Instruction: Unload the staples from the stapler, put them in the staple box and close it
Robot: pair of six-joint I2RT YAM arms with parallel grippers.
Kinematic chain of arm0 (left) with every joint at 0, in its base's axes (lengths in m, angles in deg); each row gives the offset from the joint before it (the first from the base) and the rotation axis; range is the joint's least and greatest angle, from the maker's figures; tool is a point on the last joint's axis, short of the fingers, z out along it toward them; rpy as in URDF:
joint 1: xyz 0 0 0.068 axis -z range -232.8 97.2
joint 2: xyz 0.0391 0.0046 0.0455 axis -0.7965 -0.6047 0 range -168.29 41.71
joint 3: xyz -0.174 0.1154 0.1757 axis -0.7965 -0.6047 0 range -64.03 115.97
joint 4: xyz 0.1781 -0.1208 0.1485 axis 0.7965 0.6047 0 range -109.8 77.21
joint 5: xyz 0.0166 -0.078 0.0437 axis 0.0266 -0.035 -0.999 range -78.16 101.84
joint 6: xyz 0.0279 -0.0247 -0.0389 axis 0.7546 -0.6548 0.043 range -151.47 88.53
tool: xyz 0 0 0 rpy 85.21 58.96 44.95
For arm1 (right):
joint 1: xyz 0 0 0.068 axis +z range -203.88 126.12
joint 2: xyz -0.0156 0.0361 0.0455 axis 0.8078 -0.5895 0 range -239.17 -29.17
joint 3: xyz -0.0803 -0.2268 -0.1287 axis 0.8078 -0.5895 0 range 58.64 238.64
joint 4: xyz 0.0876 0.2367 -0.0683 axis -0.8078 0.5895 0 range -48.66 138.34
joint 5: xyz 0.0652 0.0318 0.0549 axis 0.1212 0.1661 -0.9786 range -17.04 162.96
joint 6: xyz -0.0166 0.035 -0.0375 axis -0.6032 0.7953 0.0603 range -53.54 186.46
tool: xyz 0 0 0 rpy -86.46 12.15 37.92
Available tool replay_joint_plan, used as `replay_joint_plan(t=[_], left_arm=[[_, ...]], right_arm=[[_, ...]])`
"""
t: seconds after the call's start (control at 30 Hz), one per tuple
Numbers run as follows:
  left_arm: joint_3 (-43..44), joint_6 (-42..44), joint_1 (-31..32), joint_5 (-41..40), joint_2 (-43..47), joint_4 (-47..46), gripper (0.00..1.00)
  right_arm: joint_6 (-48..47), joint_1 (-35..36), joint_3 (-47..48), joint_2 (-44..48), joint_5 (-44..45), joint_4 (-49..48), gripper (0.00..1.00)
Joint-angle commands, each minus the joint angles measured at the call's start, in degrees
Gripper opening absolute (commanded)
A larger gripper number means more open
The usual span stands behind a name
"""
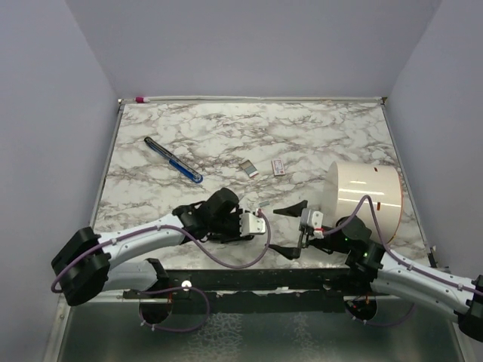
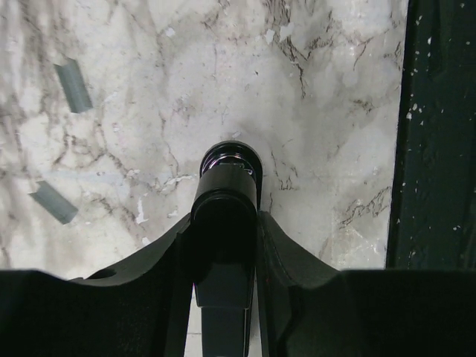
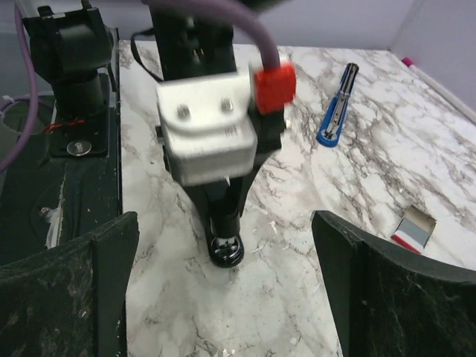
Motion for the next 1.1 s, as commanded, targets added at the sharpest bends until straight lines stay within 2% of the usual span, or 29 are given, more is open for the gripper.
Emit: replay_joint_plan(t=[0.0, 0.13, 0.2, 0.27, 0.4, 0.5, 0.6, 0.83, 1.07], left_arm=[[-0.20, 0.78, 0.12, -2.12, 9.94, -0.88, 0.00], [-0.47, -1.08, 0.08, -4.75, 16.02, -2.66, 0.00], [-0.31, -2.47, 0.05, -6.53, 18.17, -4.06, 0.00], [-0.14, -4.69, 0.04, -9.82, 19.79, -5.90, 0.00], [-0.16, -9.22, -0.35, -14.31, 22.34, -9.19, 0.00], [-0.14, -11.76, -0.73, -15.22, 24.44, -11.07, 0.00], [0.41, -11.95, -0.91, -16.09, 25.69, -11.13, 0.00], [0.96, -10.54, -1.02, -16.53, 27.06, -12.22, 0.00], [2.16, -13.59, -1.19, -17.91, 26.61, -13.89, 0.00]], right_arm=[[1.62, -0.06, 2.78, -3.15, -0.72, 0.61, 0.99], [5.41, -0.05, 6.05, -10.08, -0.44, -0.61, 0.99], [12.10, -0.04, 9.69, -15.06, 4.81, 0.81, 0.99], [23.79, -0.05, 14.10, -20.36, 11.29, 3.78, 0.98], [32.20, -0.06, 21.33, -28.15, 12.45, 8.64, 0.89], [36.20, -0.06, 23.05, -28.67, 14.15, 8.47, 0.81], [37.00, -0.07, 23.53, -26.87, 16.99, 9.32, 0.70], [39.66, -0.70, 26.61, -23.94, 20.14, 16.00, 0.52], [44.03, -3.36, 32.66, -28.78, 20.60, 22.75, 0.48]])
